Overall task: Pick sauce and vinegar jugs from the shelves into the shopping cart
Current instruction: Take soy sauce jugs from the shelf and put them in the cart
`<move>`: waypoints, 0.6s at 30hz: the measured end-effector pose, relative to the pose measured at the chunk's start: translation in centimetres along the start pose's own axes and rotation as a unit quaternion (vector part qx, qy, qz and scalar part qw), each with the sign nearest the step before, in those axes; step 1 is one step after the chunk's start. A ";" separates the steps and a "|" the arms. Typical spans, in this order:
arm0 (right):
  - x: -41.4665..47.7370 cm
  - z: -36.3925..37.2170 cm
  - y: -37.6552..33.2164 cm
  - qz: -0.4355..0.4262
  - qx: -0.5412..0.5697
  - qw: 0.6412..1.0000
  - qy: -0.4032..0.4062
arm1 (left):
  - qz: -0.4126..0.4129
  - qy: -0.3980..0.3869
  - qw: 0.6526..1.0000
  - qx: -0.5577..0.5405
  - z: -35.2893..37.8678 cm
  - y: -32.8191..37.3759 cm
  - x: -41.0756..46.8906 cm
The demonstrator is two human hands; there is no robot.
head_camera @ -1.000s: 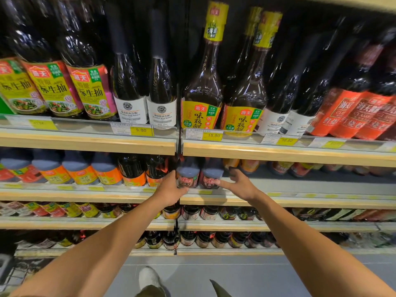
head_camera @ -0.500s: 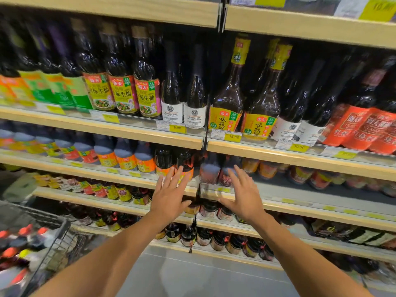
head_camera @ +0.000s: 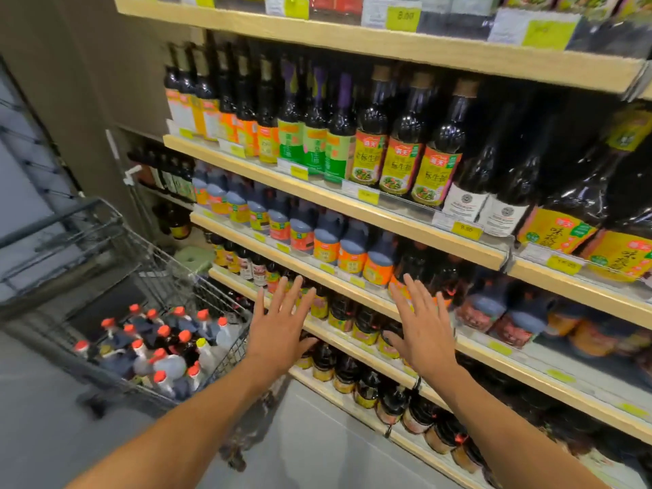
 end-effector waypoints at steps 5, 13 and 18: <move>2.7 -2.2 -12.0 -0.026 0.005 1.000 0.005 | -0.076 -0.015 0.997 0.020 -2.3 -12.4 -6.8; 6.1 -4.2 -28.1 -0.088 0.031 0.996 -0.009 | -0.171 -0.031 0.985 0.014 -4.7 -27.6 -14.3; 9.1 -3.1 -33.9 -0.125 0.040 0.991 -0.021 | -0.205 -0.049 0.977 0.024 -4.1 -33.8 -14.6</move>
Point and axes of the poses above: each hand's wrist, its own x-axis towards the middle knuckle, its own z-axis out of the palm, y = z × x, the point moved 10 cm from there along x, towards the middle knuckle, and after that the axes turned 12 degrees about -x, right-handed, at the moved point
